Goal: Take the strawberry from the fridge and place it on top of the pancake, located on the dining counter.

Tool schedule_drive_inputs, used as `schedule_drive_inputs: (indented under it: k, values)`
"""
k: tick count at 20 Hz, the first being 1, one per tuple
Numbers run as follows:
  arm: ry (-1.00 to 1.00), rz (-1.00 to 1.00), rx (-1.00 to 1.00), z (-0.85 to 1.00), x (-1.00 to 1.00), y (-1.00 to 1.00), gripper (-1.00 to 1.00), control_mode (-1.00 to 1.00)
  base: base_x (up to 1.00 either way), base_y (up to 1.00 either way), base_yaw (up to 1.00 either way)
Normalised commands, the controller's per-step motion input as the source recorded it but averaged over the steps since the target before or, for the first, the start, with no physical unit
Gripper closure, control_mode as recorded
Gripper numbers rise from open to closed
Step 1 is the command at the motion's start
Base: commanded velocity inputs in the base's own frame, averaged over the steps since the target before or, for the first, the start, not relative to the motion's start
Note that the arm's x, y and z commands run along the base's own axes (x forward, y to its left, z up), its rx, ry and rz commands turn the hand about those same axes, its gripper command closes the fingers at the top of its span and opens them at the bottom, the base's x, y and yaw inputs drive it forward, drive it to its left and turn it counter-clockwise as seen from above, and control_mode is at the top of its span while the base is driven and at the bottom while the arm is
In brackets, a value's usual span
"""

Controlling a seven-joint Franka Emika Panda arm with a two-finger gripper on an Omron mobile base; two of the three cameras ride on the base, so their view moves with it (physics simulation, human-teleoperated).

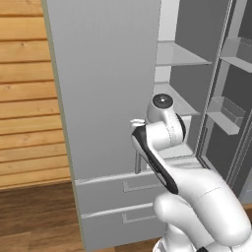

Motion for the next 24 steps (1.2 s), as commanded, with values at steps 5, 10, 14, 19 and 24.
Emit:
schedule_drive_inputs:
  k: [5,10,14,19,24]
  values:
    - [0.0,0.0,0.0,-0.21,0.28,0.0,-1.0,-1.0,0.0,0.0,0.0]
    - [0.0,0.0,0.0,-0.33,0.22,0.0,-1.0,-1.0,0.0,0.0,0.0]
    - [0.0,0.0,0.0,-0.45,0.27,0.05,-1.0,-1.0,0.0,0.0,0.0]
    - [0.0,0.0,0.0,-0.15,0.36,0.01,-1.0,-1.0,0.0,0.0,0.0]
    - [0.0,0.0,0.0,-0.16,0.3,0.01,-1.0,-1.0,0.0,0.0,0.0]
